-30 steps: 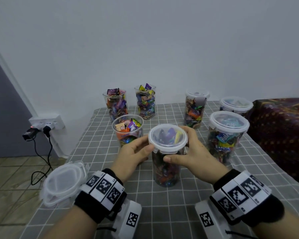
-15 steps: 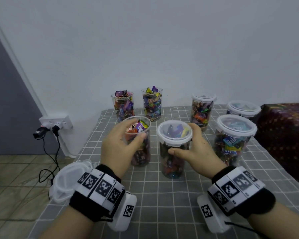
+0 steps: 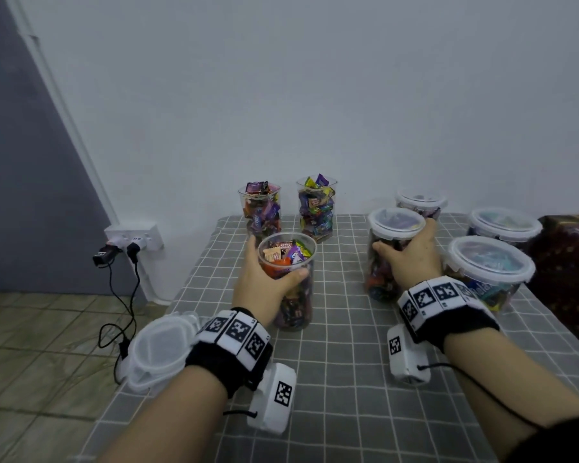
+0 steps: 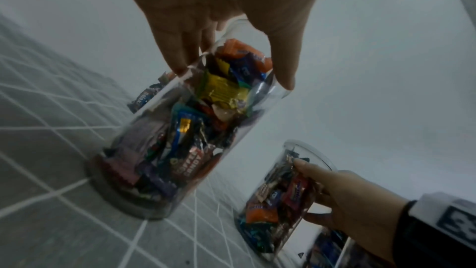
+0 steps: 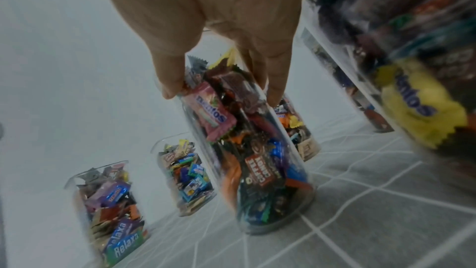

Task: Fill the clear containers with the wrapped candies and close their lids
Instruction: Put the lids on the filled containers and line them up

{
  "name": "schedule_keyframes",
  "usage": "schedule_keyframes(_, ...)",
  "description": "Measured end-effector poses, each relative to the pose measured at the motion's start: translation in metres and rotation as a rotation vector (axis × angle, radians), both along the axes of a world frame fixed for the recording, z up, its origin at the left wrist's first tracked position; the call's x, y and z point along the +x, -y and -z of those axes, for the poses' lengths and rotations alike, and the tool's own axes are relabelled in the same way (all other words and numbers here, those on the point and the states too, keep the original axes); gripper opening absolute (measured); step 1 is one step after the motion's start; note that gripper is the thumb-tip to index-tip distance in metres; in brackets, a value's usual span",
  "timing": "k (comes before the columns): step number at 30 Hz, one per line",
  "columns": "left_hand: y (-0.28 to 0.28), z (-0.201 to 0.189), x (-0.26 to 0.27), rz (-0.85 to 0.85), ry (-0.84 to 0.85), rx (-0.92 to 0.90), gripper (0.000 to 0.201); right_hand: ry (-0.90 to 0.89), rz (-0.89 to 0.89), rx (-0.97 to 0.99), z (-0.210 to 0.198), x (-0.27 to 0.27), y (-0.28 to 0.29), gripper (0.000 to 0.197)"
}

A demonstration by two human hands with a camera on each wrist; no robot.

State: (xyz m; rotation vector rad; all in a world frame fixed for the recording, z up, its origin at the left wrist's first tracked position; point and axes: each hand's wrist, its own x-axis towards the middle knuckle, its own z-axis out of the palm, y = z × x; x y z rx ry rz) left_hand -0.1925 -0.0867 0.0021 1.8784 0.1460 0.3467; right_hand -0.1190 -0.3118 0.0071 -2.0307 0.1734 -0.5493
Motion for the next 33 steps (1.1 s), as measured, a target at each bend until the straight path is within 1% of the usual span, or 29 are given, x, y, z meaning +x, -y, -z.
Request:
schedule_keyframes(2, 0.000, 0.000, 0.000, -0.008, -0.022, 0.055, 0.075, -0.046, 0.002, 0.010, 0.000, 0.001, -0.001, 0.093)
schedule_keyframes(3, -0.001, 0.000, 0.000, -0.007, -0.034, 0.072, 0.073, -0.095, -0.007, 0.015, 0.000, 0.000, -0.001, 0.101)
schedule_keyframes(4, -0.001, 0.000, -0.001, -0.004, -0.045, 0.077, 0.075, -0.164, -0.025, 0.013, 0.000, -0.002, 0.000, 0.107)
schedule_keyframes(5, -0.001, 0.000, -0.002, -0.004, -0.052, 0.081, 0.079, -0.254, -0.052, 0.000, 0.001, -0.005, 0.001, 0.108)
schedule_keyframes(8, 0.002, 0.000, -0.004, -0.011, -0.042, 0.104, 0.083, -0.480, -0.151, -0.086, 0.005, -0.016, 0.004, 0.096)
schedule_keyframes(10, 0.004, 0.000, -0.005, -0.005, -0.041, 0.094, 0.083, -0.552, -0.203, -0.188, 0.006, -0.026, 0.003, 0.089)
schedule_keyframes(12, 0.006, -0.001, -0.007, 0.008, -0.041, 0.087, 0.084, -0.575, -0.258, -0.315, 0.003, -0.038, 0.000, 0.083)
schedule_keyframes(14, 0.009, -0.002, -0.009, 0.020, -0.046, 0.092, 0.086, -0.579, -0.360, -0.399, 0.000, -0.050, -0.005, 0.080)
schedule_keyframes(15, 0.010, -0.002, -0.011, 0.025, -0.050, 0.097, 0.085, -0.584, -0.437, -0.405, 0.000, -0.056, -0.009, 0.085)
schedule_keyframes(17, 0.014, -0.003, -0.014, 0.023, -0.059, 0.121, 0.082, -0.582, -0.601, -0.353, 0.000, -0.068, -0.021, 0.105)
schedule_keyframes(18, 0.016, -0.004, -0.016, 0.021, -0.059, 0.135, 0.080, -0.545, -0.660, -0.316, 0.000, -0.073, -0.029, 0.112)
schedule_keyframes(19, 0.018, -0.004, -0.018, 0.022, -0.055, 0.144, 0.078, -0.487, -0.698, -0.273, 0.000, -0.077, -0.035, 0.114)
schedule_keyframes(20, 0.020, -0.004, -0.021, 0.027, -0.044, 0.146, 0.077, -0.414, -0.721, -0.226, 0.000, -0.079, -0.040, 0.113)
schedule_keyframes(22, 0.024, -0.003, -0.027, 0.042, -0.023, 0.149, 0.074, -0.263, -0.754, -0.122, 0.002, -0.078, -0.045, 0.103)
schedule_keyframes(23, 0.026, -0.003, -0.030, 0.051, -0.018, 0.147, 0.075, -0.218, -0.767, -0.066, 0.003, -0.077, -0.045, 0.098)
schedule_keyframes(27, 0.030, 0.001, -0.037, 0.107, -0.022, 0.094, 0.079, -0.175, -0.797, 0.113, 0.009, -0.075, -0.046, 0.093)
schedule_keyframes(31, 0.027, -0.002, -0.042, 0.236, -0.038, 0.028, 0.075, -0.165, -0.750, 0.127, 0.014, -0.078, -0.046, 0.097)
schedule_keyframes(32, 0.024, -0.004, -0.044, 0.276, -0.050, 0.033, 0.075, -0.166, -0.740, 0.113, 0.014, -0.079, -0.045, 0.095)
schedule_keyframes(33, 0.020, -0.004, -0.046, 0.298, -0.067, 0.066, 0.079, -0.171, -0.738, 0.101, 0.014, -0.079, -0.045, 0.091)
